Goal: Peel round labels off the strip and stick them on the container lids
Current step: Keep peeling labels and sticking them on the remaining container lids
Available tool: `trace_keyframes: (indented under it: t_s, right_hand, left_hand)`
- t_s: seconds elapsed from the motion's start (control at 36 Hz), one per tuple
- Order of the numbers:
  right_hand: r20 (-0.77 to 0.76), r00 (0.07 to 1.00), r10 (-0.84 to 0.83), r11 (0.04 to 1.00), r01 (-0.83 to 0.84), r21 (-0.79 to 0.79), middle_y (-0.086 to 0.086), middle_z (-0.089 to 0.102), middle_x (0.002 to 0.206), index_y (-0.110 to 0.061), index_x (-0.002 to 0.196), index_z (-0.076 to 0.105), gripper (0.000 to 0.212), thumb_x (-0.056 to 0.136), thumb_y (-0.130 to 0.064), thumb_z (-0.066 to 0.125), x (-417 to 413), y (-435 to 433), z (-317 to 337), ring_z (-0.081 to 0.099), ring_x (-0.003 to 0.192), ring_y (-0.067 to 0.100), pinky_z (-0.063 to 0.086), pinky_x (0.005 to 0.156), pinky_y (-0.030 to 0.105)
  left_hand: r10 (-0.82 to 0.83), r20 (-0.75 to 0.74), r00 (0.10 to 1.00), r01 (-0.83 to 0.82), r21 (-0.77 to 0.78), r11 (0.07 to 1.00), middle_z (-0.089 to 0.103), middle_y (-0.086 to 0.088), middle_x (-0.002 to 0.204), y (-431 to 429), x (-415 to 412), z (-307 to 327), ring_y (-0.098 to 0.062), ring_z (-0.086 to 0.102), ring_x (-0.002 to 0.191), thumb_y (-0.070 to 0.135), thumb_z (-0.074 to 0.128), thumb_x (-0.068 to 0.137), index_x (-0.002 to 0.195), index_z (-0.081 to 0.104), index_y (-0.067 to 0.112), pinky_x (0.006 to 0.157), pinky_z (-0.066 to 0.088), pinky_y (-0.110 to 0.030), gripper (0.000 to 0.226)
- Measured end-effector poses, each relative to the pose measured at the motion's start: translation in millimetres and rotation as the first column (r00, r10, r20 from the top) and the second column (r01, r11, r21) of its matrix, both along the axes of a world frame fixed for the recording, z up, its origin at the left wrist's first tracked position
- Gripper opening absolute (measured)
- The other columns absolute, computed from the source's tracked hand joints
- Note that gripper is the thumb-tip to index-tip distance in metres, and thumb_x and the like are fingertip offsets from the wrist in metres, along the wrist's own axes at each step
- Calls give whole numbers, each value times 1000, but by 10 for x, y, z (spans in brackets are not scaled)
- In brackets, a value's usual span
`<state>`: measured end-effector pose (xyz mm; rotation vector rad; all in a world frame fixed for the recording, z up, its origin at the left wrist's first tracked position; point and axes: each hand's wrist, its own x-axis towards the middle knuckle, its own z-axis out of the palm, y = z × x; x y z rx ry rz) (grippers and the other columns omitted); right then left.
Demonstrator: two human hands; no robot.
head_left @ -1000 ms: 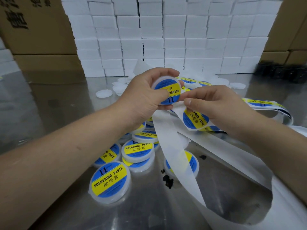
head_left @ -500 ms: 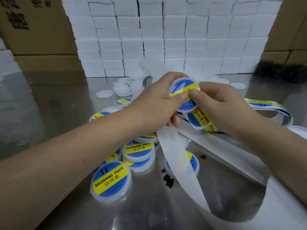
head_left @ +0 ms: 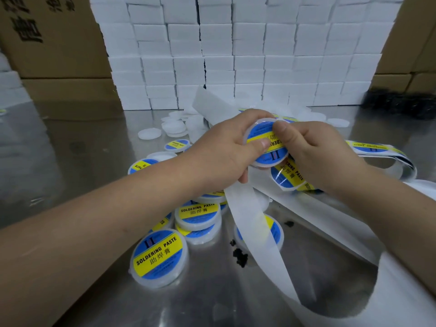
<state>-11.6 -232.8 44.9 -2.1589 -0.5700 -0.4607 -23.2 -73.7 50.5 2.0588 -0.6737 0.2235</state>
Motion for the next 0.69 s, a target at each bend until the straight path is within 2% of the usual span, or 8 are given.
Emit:
trace_keyframes:
  t_s: [0.08, 0.17, 0.28, 0.36, 0.44, 0.53, 0.64, 0.69]
  right_hand:
    - [17, 1000, -8, 1000, 8, -6, 5, 56, 54, -7, 68, 62, 65, 73, -62, 30, -4, 4, -3, 43, 47, 7, 36, 46, 21]
    - [-16, 999, -34, 998, 34, 52, -14, 53, 47, -18, 55, 53, 52, 92, -48, 33, 30, -24, -40, 46, 46, 1, 34, 44, 11]
    - [-37, 997, -74, 992, 77, 96, -15, 58, 59, -21, 70, 62, 36, 95, -33, 39, 84, -68, -18, 49, 52, -4, 35, 45, 7]
    - [-42, 991, -127, 989, 130, 72, -10, 59, 71, -24, 76, 62, 21, 87, -22, 45, 101, -75, -10, 50, 54, -7, 36, 36, 9]
    - [-21, 990, -139, 989, 140, 45, -12, 60, 75, -28, 75, 60, 19, 86, -19, 47, 103, -75, -18, 50, 58, -8, 34, 39, 6]
    - [-4, 989, -149, 989, 149, 24, -14, 59, 72, -29, 75, 59, 19, 85, -18, 48, 118, -81, -17, 49, 57, -8, 32, 41, 3]
    - [7, 991, -137, 991, 137, 7, -12, 58, 74, -31, 86, 58, 21, 86, -12, 49, 140, -84, -29, 46, 53, -10, 31, 44, 1]
    - [6, 993, -117, 993, 117, 12, -13, 59, 77, -32, 86, 58, 24, 86, -10, 48, 146, -85, -33, 48, 61, -11, 32, 50, 0]
  left_hand:
    - [8, 21, 1000, -9, 7, 1000, 58, 22, 64, 9, -6, 6, -7, 51, 44, 21, 50, 93, 90, 47, 48, 43, 40, -12, 28]
    - [45, 19, 999, -45, -9, 999, 57, 10, 71, 28, 22, 24, -9, 51, 46, 18, 51, 91, 87, 50, 42, 45, 44, -17, 25]
    - [282, -35, 959, -284, -143, 948, 52, -4, 72, 203, 197, 107, -17, 49, 57, 19, 47, 80, 82, 59, 14, 49, 41, -24, 14]
    - [516, 140, 845, -534, 251, 807, 54, -13, 84, 437, 358, 156, -25, 50, 79, -1, 43, 85, 91, 58, 4, 64, 37, -32, 17]
    - [582, 162, 797, -547, 602, 581, 50, -14, 90, 571, 445, 151, -29, 49, 87, -2, 40, 89, 90, 49, 8, 70, 35, -33, 14]
    - [589, 62, 806, -487, 635, 600, 44, -4, 75, 660, 466, 134, -18, 43, 64, 16, 40, 92, 71, 46, 13, 56, 34, -26, 22]
    - [597, -31, 802, -454, 617, 642, 58, -6, 114, 630, 455, 113, -23, 54, 100, 17, 41, 95, 111, 64, 11, 73, 43, -28, 29]
    - [599, -64, 798, -469, 558, 685, 58, -2, 121, 643, 472, 87, -19, 53, 103, 20, 43, 93, 113, 66, 17, 80, 41, -26, 30]
